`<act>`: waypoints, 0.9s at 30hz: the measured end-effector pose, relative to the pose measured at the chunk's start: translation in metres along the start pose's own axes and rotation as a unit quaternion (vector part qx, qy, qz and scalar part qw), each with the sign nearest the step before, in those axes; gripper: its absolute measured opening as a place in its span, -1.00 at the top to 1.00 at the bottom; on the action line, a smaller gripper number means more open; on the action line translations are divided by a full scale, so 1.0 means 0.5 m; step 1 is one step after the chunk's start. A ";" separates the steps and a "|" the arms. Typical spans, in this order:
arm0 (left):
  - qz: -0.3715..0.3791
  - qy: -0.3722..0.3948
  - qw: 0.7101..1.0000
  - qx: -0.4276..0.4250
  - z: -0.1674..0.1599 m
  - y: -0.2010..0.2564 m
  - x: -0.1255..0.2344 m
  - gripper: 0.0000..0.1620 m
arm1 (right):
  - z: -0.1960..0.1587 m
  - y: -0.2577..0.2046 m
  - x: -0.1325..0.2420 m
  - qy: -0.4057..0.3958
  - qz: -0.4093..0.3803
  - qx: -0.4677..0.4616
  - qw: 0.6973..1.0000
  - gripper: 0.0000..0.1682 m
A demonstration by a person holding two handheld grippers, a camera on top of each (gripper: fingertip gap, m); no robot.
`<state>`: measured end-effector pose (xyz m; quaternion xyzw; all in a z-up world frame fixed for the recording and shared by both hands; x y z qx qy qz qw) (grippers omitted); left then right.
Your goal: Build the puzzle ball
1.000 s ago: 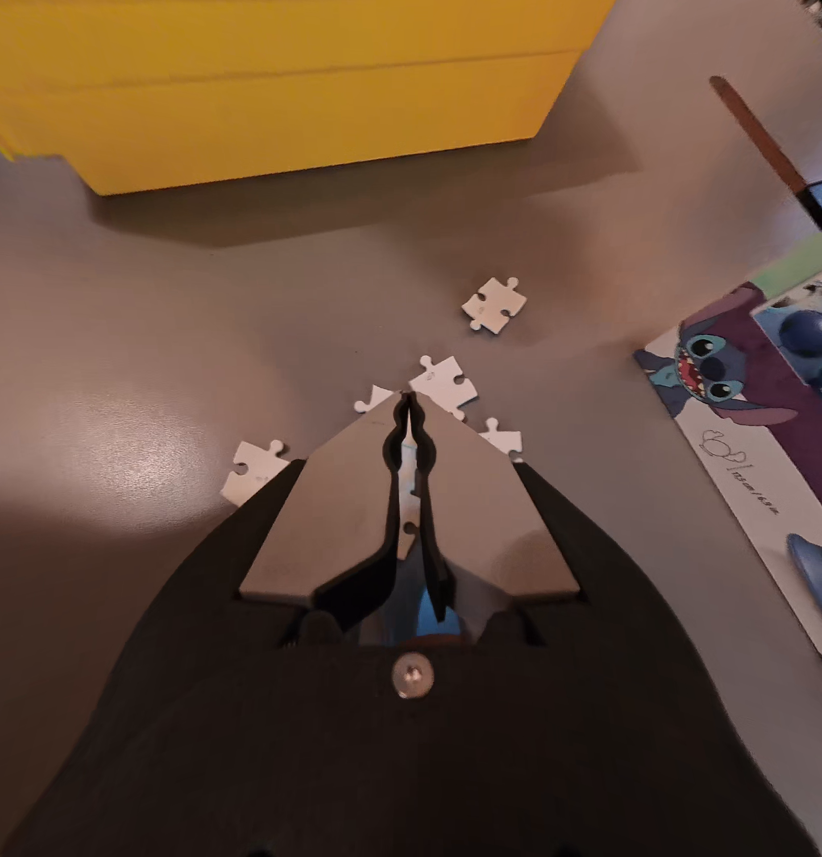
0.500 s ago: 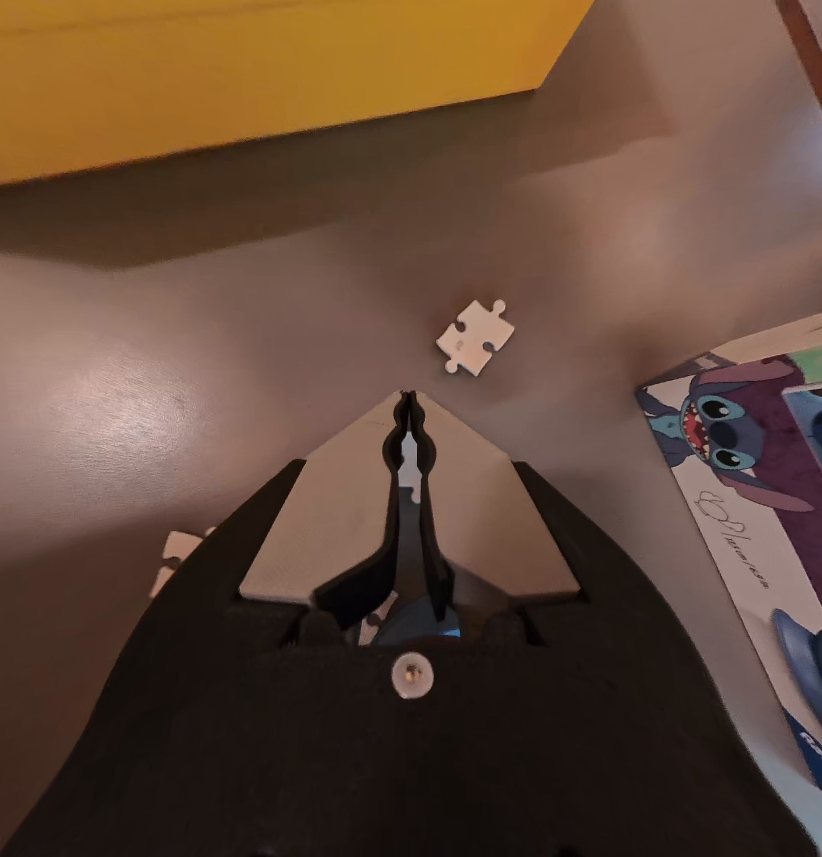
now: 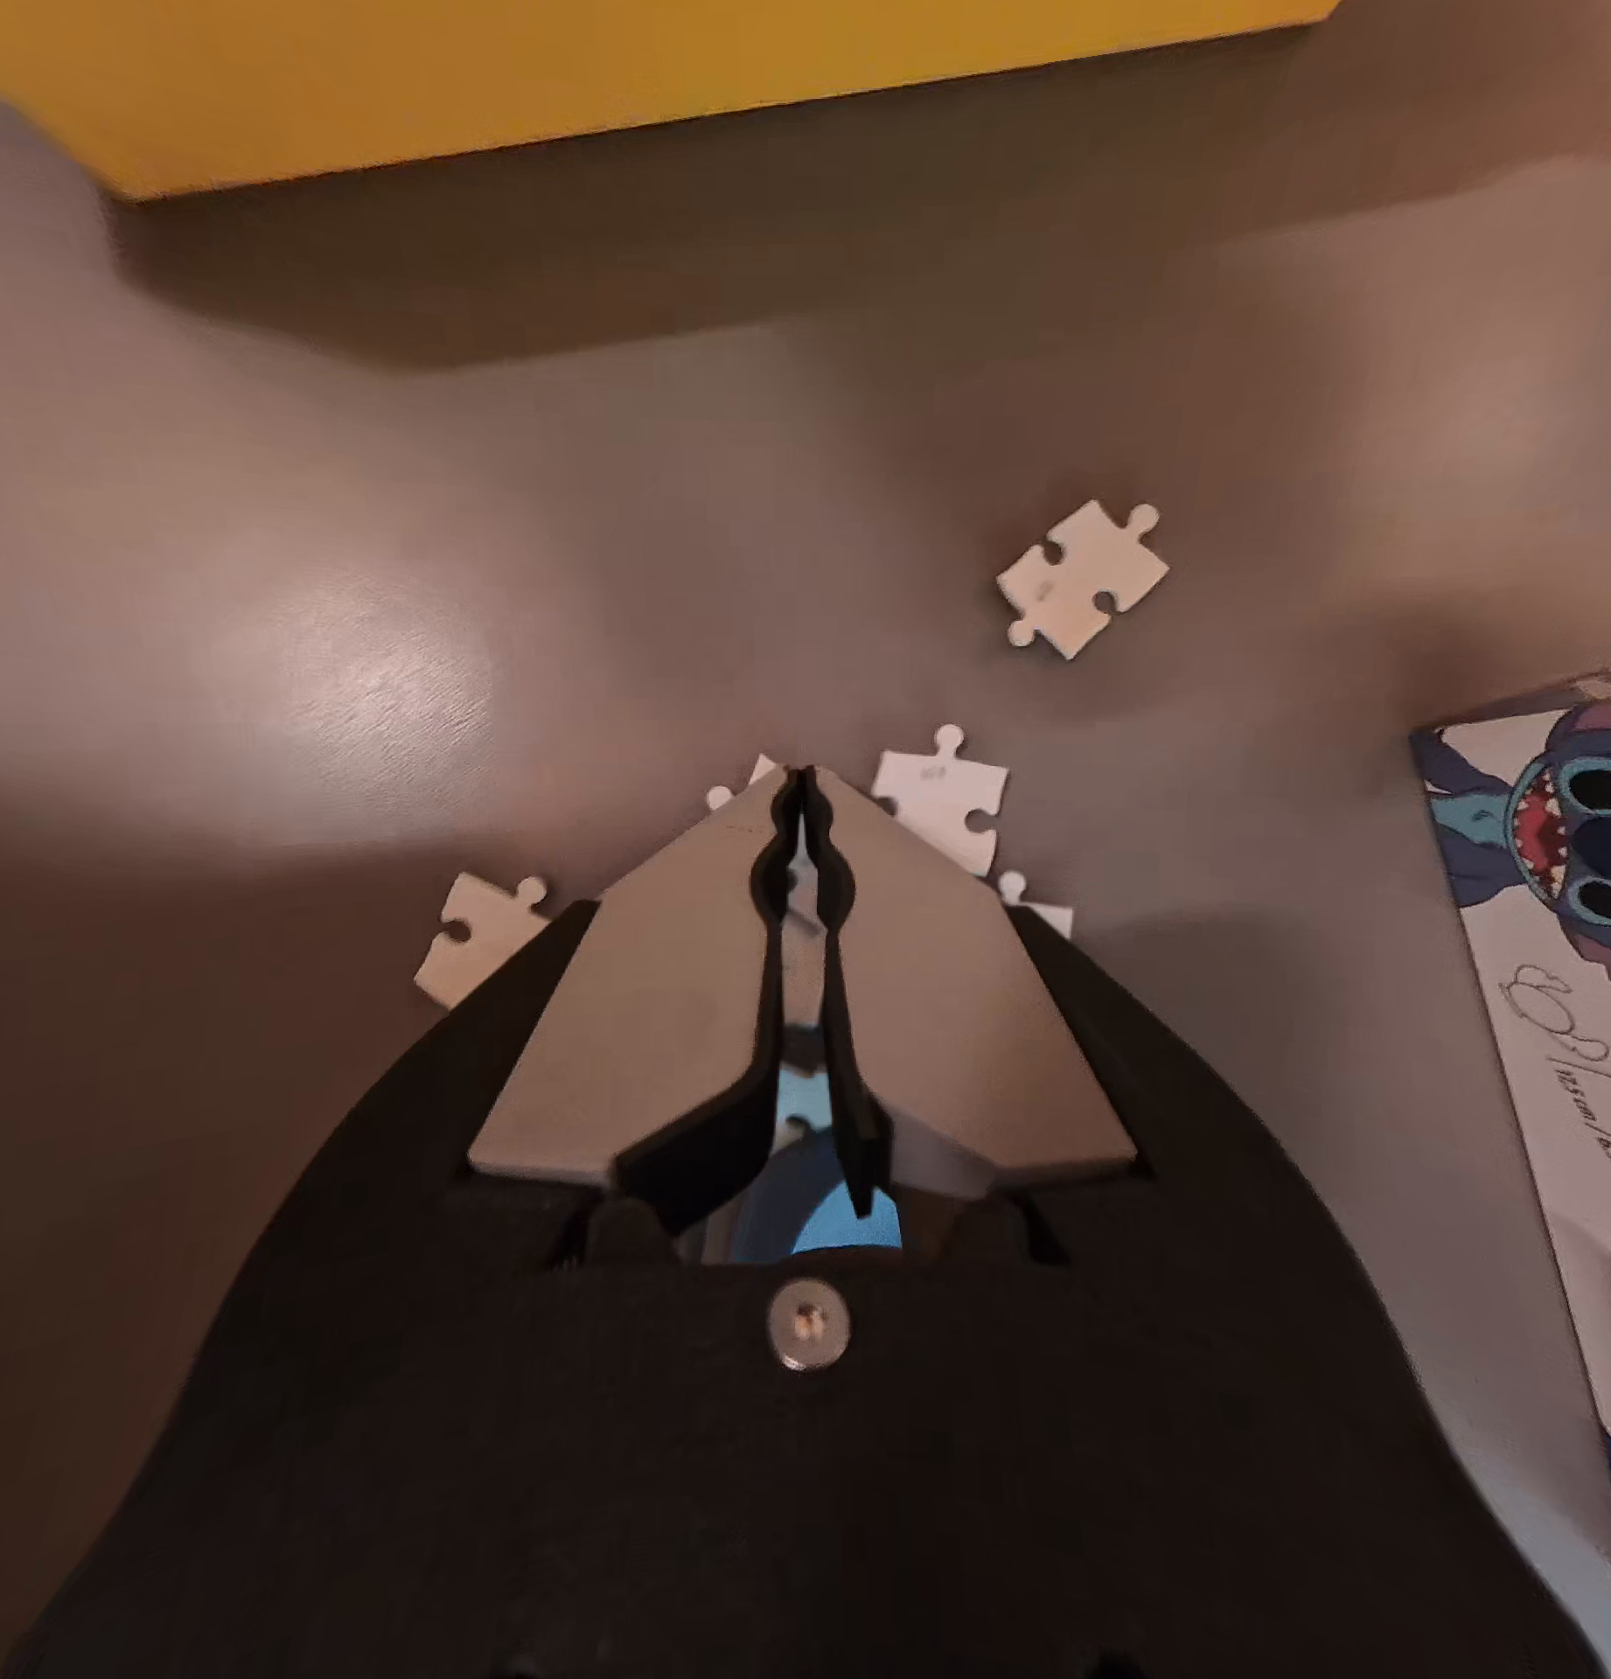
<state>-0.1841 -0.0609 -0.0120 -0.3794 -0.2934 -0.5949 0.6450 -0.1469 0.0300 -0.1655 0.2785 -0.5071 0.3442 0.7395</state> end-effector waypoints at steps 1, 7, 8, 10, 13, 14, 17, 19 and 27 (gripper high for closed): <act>0.000 0.000 1.000 0.000 0.000 0.000 -0.001 0.47 | 0.005 0.008 -0.006 0.006 -0.005 -0.010 1.000 1.00; 0.000 -0.003 1.000 -0.001 0.000 -0.002 -0.005 0.48 | 0.003 0.034 0.004 0.051 -0.031 -0.031 0.998 1.00; 0.001 -0.004 1.000 -0.001 0.000 -0.003 -0.006 0.47 | 0.002 0.032 0.016 0.067 -0.017 -0.038 0.997 1.00; 0.000 -0.004 1.000 0.000 -0.001 -0.005 -0.006 0.47 | -0.003 0.023 0.037 0.088 0.016 -0.043 0.995 1.00; 0.000 -0.006 1.000 0.001 -0.001 -0.005 -0.008 0.48 | -0.014 -0.002 0.041 0.077 0.048 -0.015 0.996 1.00; 0.000 -0.007 1.000 0.000 -0.001 -0.005 -0.009 0.47 | -0.016 -0.010 0.034 0.064 0.046 -0.003 0.997 1.00; 0.001 -0.010 1.000 -0.002 0.000 -0.003 -0.013 0.47 | -0.019 -0.022 0.007 0.022 0.028 0.023 0.999 1.00; 0.001 -0.011 1.000 -0.003 0.000 -0.002 -0.015 0.48 | -0.010 -0.019 0.003 0.027 0.021 0.019 0.999 1.00; 0.004 -0.013 1.000 -0.015 0.006 0.013 -0.014 0.48 | 0.014 0.018 -0.007 0.057 -0.026 -0.009 0.998 1.00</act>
Point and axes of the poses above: each gripper's, where its closed fingertips meet, x back along the fingers, z out of its top, y = z × x across the jaws, the point moved 4 cm from there along x, back along the fingers, and after that the axes turned 13 degrees about -y, right-handed, at the moved point
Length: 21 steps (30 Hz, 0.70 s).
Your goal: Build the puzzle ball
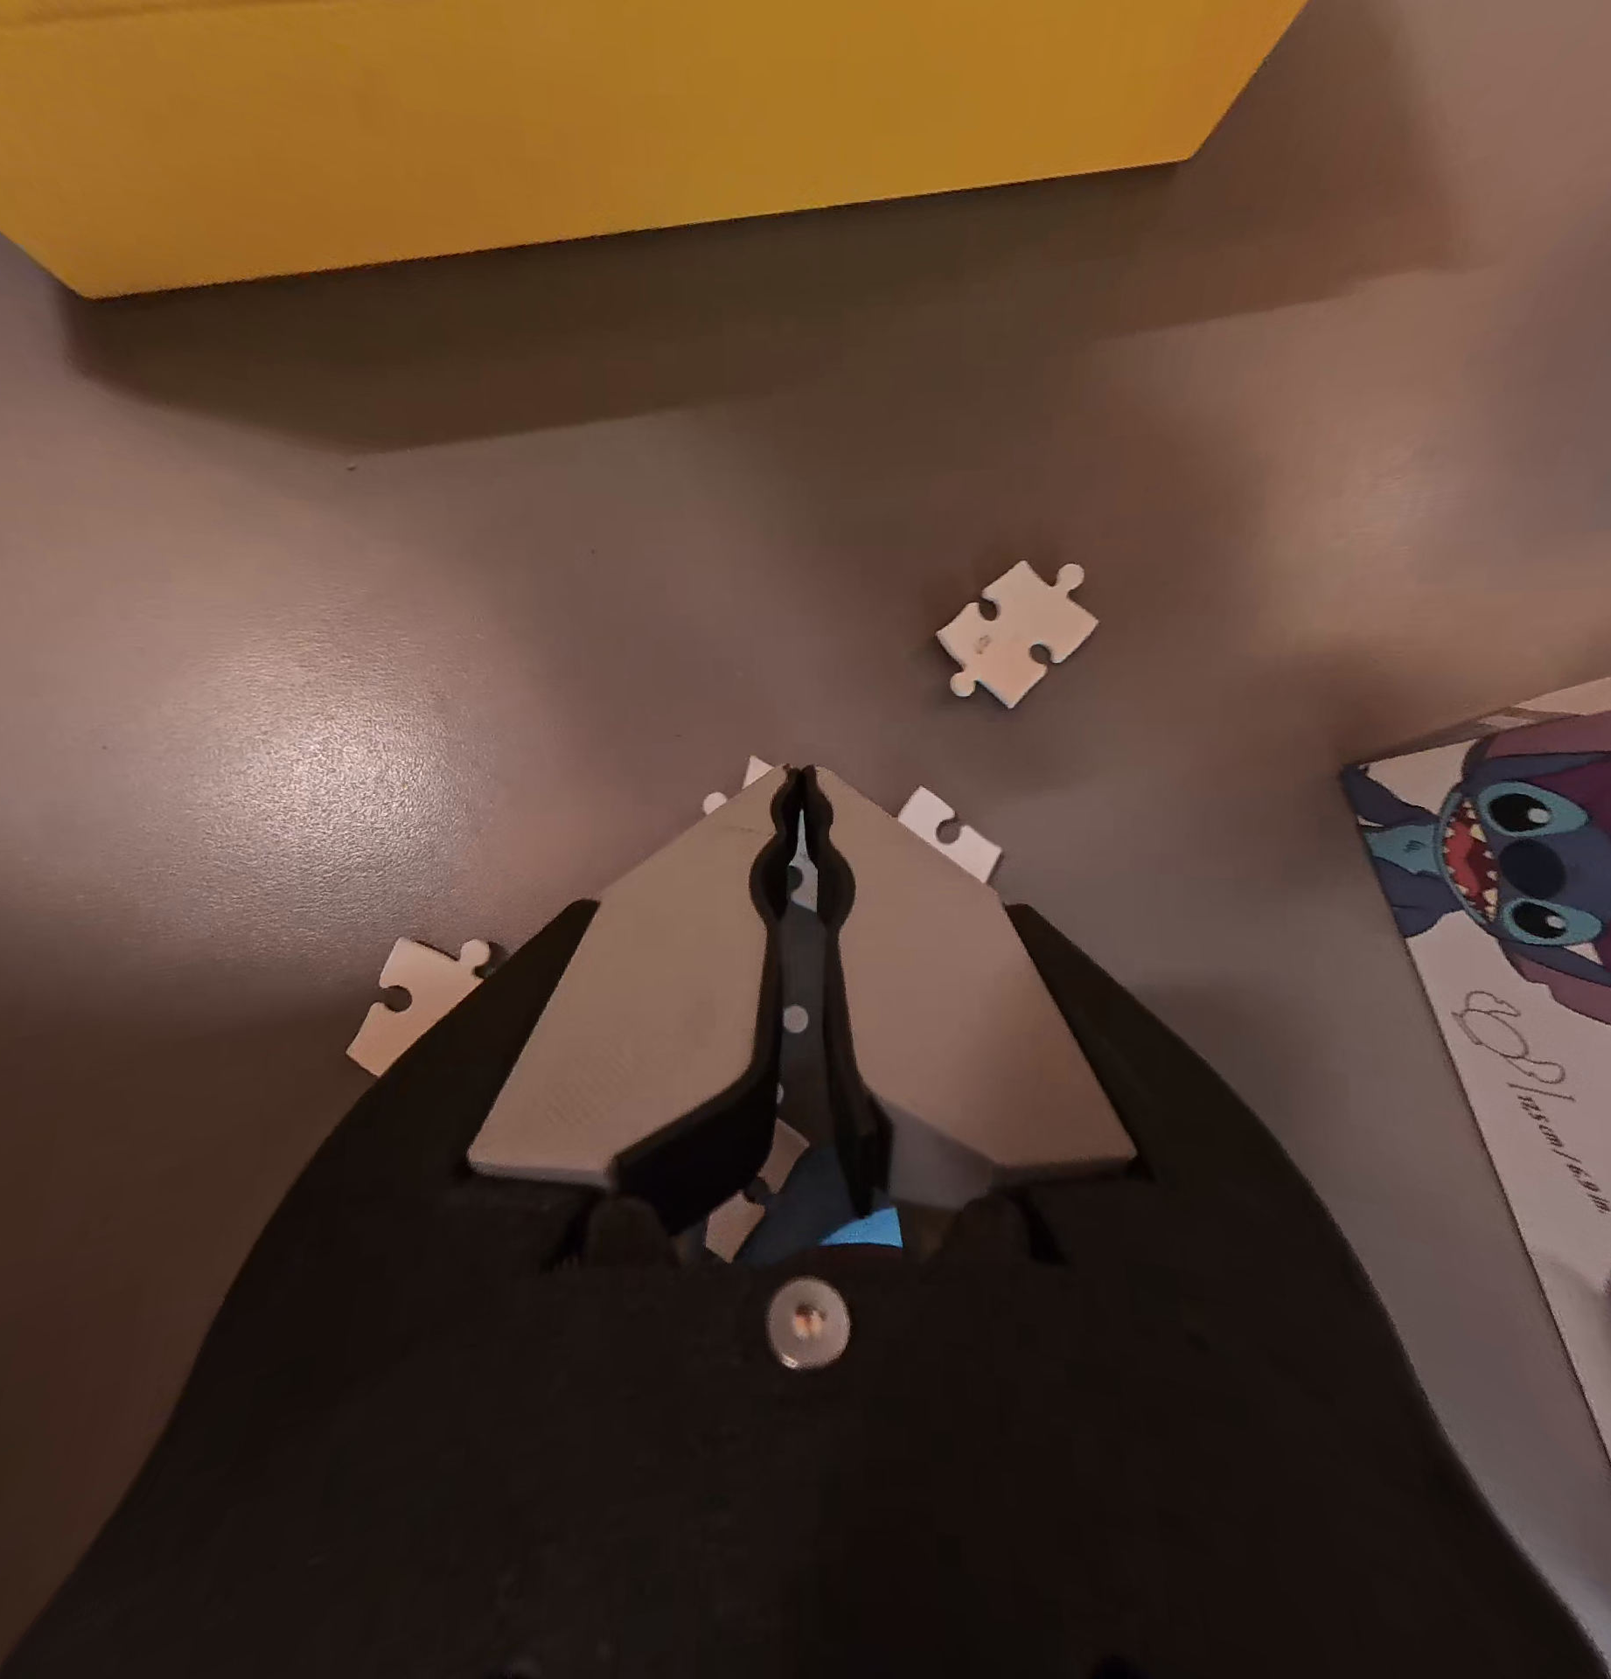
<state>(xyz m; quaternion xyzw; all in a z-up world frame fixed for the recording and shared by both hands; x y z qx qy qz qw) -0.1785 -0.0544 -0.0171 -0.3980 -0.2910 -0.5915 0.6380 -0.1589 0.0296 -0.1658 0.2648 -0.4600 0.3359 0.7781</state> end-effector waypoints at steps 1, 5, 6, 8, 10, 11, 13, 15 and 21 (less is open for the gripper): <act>0.001 0.001 1.000 -0.002 0.000 0.001 0.003 0.48 | 0.002 0.003 0.008 0.011 0.002 -0.004 1.000 1.00; 0.005 0.011 1.000 0.003 0.000 -0.004 0.015 0.48 | 0.005 0.040 0.066 0.072 -0.007 -0.050 0.996 1.00; 0.006 0.013 1.000 0.005 -0.001 -0.006 0.018 0.48 | -0.001 0.055 0.080 0.081 -0.022 -0.062 0.995 1.00; 0.007 0.016 1.000 0.009 -0.002 -0.010 0.021 0.48 | -0.018 0.076 0.100 0.087 -0.037 -0.080 0.992 1.00; 0.010 0.016 1.000 0.011 -0.003 -0.013 0.022 0.48 | -0.038 0.085 0.107 0.081 -0.035 -0.088 0.992 1.00; 0.011 0.016 1.000 0.012 -0.004 -0.015 0.022 0.47 | -0.048 0.088 0.107 0.073 -0.039 -0.088 0.993 1.00; 0.016 0.012 1.000 0.014 -0.006 -0.018 0.019 0.47 | -0.064 0.091 0.103 0.054 -0.046 -0.084 0.994 1.00; 0.019 0.007 1.000 0.015 -0.007 -0.020 0.016 0.47 | -0.071 0.090 0.096 0.043 -0.047 -0.081 0.995 1.00; 0.027 0.001 0.999 0.020 -0.010 -0.028 0.010 0.47 | -0.075 0.085 0.080 0.032 -0.042 -0.080 0.995 1.00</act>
Point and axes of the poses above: each gripper's, where its closed fingertips meet, x back along the fingers, z out of its top, y = z × x across the jaws, the point moved 4 cm from there along x, back along the fingers, and after that the axes turned 13 degrees about -y, right-handed, at the moved point
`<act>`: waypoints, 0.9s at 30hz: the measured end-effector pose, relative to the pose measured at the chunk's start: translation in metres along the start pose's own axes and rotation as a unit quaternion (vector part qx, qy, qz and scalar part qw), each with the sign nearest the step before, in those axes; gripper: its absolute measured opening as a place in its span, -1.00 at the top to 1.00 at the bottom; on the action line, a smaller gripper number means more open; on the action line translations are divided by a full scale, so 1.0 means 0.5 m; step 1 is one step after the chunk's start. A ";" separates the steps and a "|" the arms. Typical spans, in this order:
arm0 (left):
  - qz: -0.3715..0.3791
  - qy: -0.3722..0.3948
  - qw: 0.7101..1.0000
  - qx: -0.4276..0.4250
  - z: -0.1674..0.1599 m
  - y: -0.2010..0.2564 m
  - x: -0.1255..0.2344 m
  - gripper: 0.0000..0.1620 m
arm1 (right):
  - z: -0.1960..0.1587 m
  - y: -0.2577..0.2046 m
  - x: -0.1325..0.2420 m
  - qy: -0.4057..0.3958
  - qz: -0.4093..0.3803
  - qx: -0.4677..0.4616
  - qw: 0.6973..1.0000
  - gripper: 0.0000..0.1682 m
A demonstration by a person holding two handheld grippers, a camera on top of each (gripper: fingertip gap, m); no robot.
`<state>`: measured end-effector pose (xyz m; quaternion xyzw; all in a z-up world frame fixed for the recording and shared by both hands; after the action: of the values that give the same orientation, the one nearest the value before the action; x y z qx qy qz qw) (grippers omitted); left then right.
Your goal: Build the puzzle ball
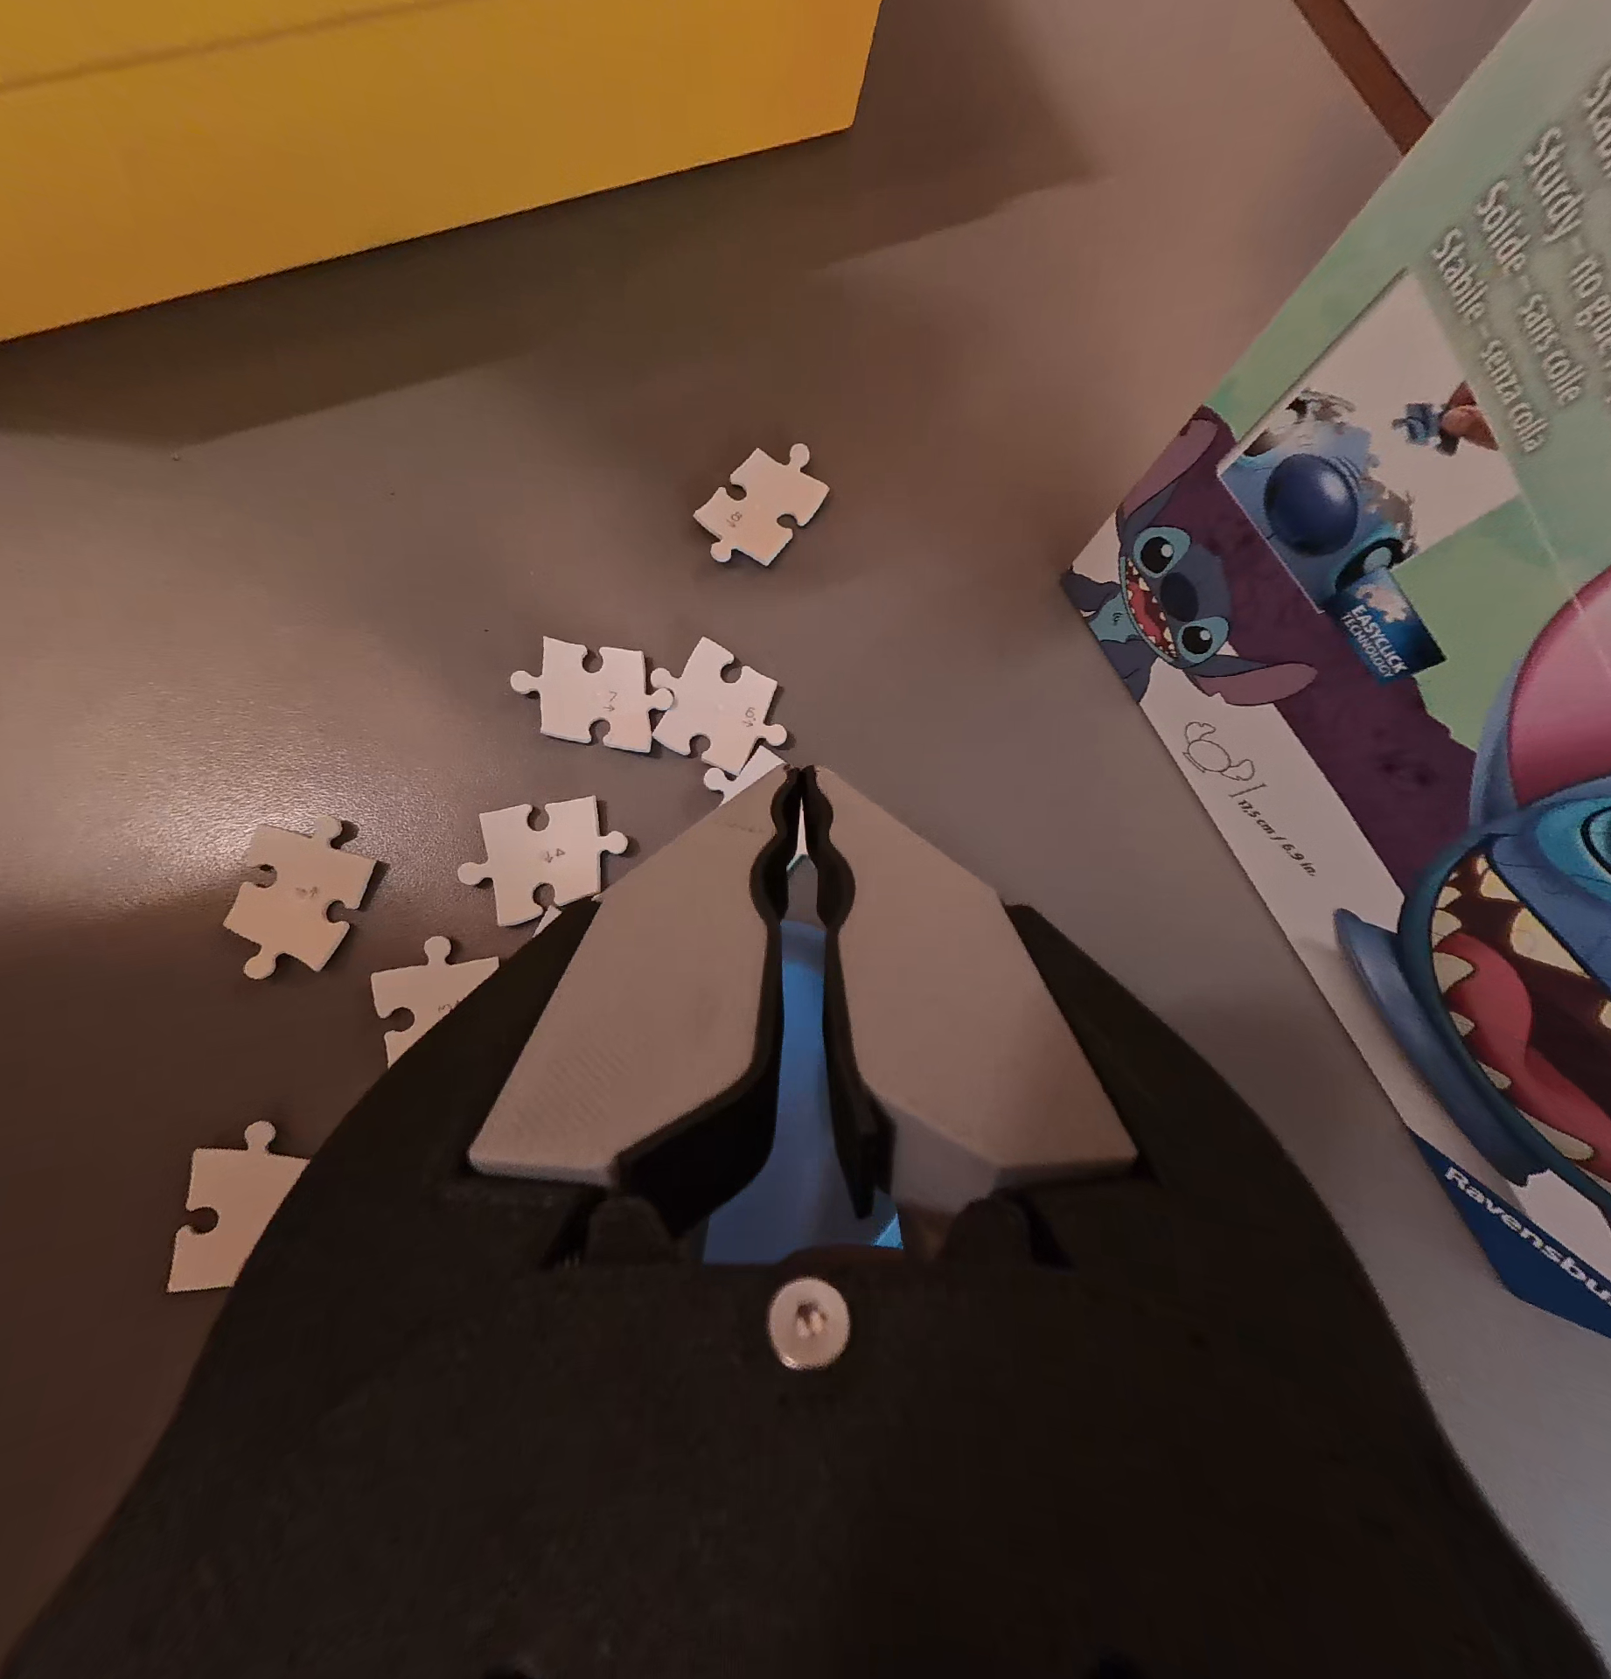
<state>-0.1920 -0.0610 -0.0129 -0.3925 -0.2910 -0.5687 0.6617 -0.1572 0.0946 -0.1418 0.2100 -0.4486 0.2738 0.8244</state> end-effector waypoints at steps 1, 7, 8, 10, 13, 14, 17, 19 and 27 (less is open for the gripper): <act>0.004 0.000 1.000 0.003 0.000 -0.004 0.000 0.48 | 0.000 -0.001 0.000 0.000 0.001 0.000 1.000 1.00; 0.015 0.013 1.000 0.023 0.002 -0.021 0.009 0.48 | 0.000 -0.039 0.005 0.003 0.056 0.036 0.998 1.00; 0.016 0.013 1.000 0.023 0.001 -0.022 0.009 0.48 | -0.001 -0.054 0.005 0.000 0.072 0.054 0.996 1.00; 0.017 0.011 1.000 0.023 0.001 -0.022 0.008 0.48 | -0.009 -0.083 0.002 -0.018 0.094 0.090 0.991 1.00; 0.018 0.007 1.000 0.018 0.000 -0.019 0.006 0.47 | -0.021 -0.119 -0.008 -0.048 0.118 0.129 0.983 1.00; 0.018 0.006 1.000 0.017 0.000 -0.018 0.005 0.47 | -0.023 -0.128 -0.011 -0.056 0.125 0.136 0.981 1.00; 0.018 0.003 1.000 0.016 0.000 -0.017 0.002 0.47 | -0.032 -0.135 -0.024 -0.079 0.122 0.147 0.978 1.00; 0.018 0.003 1.000 0.015 0.000 -0.017 0.002 0.47 | -0.031 -0.131 -0.025 -0.080 0.115 0.140 0.980 1.00; 0.018 -0.004 1.000 0.008 -0.001 -0.013 -0.005 0.47 | -0.023 -0.113 -0.032 -0.069 0.085 0.136 0.985 1.00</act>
<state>-0.1987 -0.0602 -0.0139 -0.3941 -0.2912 -0.5530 0.6738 -0.1210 0.0544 -0.1670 0.3000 -0.4792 0.3863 0.7288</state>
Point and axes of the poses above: each gripper's, where its closed fingertips meet, x back along the fingers, z out of its top, y = z × x across the jaws, the point moved 4 cm from there along x, back along the fingers, and after that the axes turned 13 degrees about -y, right-handed, at the moved point
